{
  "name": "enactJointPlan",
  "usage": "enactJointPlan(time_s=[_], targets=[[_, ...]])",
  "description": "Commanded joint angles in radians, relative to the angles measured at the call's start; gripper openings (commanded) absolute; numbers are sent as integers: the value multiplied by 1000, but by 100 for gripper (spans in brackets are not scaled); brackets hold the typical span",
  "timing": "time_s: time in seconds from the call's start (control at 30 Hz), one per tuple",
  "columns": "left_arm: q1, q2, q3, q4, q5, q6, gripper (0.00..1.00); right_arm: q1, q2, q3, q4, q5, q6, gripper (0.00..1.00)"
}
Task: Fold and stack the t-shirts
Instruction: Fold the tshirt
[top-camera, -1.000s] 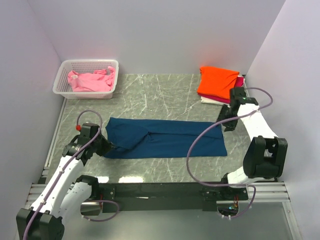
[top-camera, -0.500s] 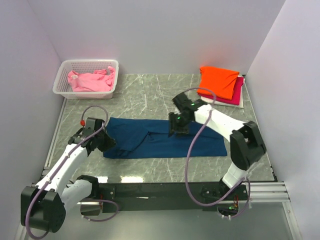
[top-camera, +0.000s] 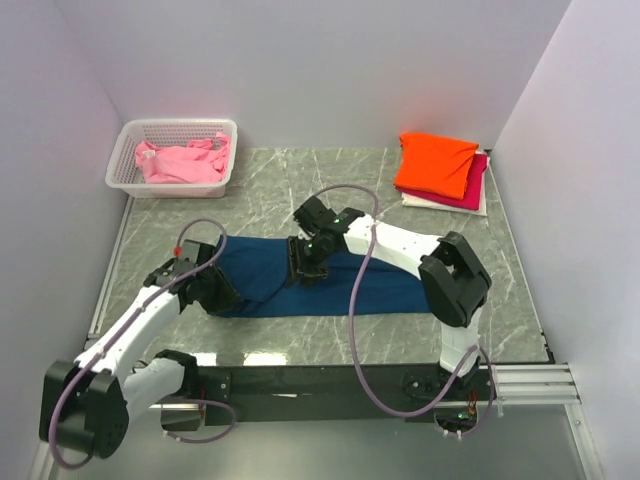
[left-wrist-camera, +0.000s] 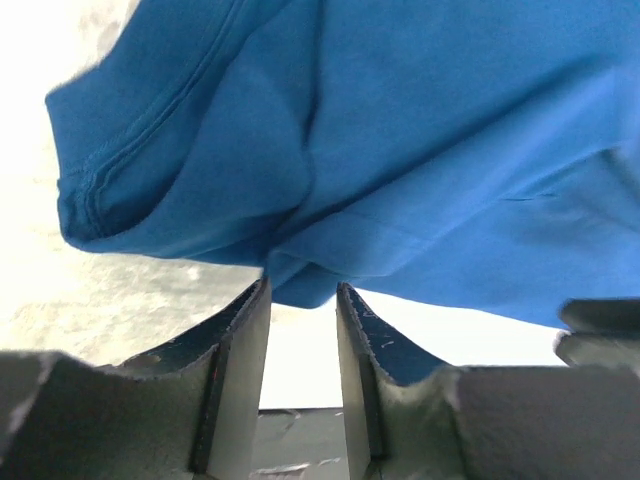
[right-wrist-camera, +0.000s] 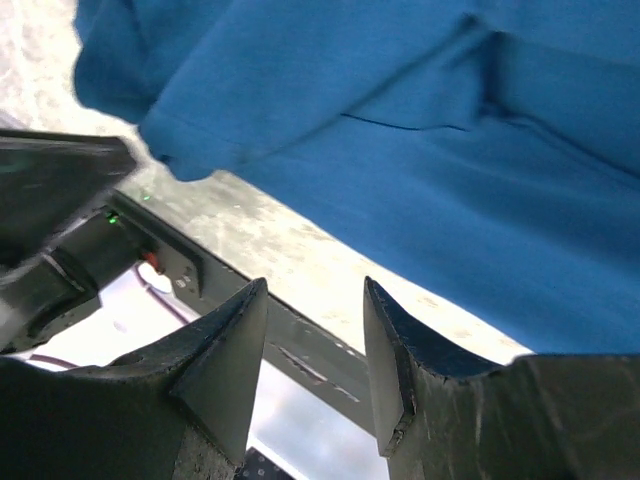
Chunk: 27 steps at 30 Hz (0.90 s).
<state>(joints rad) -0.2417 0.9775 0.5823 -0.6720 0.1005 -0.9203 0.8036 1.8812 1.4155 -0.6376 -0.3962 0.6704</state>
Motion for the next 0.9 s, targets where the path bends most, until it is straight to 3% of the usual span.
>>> enactJointPlan(time_s=[0.0, 0.1, 0.23, 0.47, 0.57, 0.6, 0.7, 0.87], targets=[[-19, 76, 33, -37, -7, 24, 38, 20, 24, 68, 26, -27, 32, 50], [-51, 156, 47, -44, -28, 23, 38, 22, 51, 91, 16, -38, 26, 50], [-70, 138, 48, -60, -73, -3, 38, 22, 91, 143, -10, -46, 9, 50], [-70, 154, 19, 26, -65, -3, 38, 22, 85, 96, 35, -58, 31, 50], [-70, 168, 22, 43, -71, 12, 30, 23, 82, 85, 42, -64, 34, 50], [-70, 170, 36, 40, -77, 17, 19, 22, 82, 92, 42, -66, 32, 50], [-70, 171, 79, 25, -97, 24, 3, 23, 104, 134, 16, -67, 21, 50], [-50, 199, 163, 32, -172, 37, 0, 28, 148, 186, -16, -84, 0, 49]])
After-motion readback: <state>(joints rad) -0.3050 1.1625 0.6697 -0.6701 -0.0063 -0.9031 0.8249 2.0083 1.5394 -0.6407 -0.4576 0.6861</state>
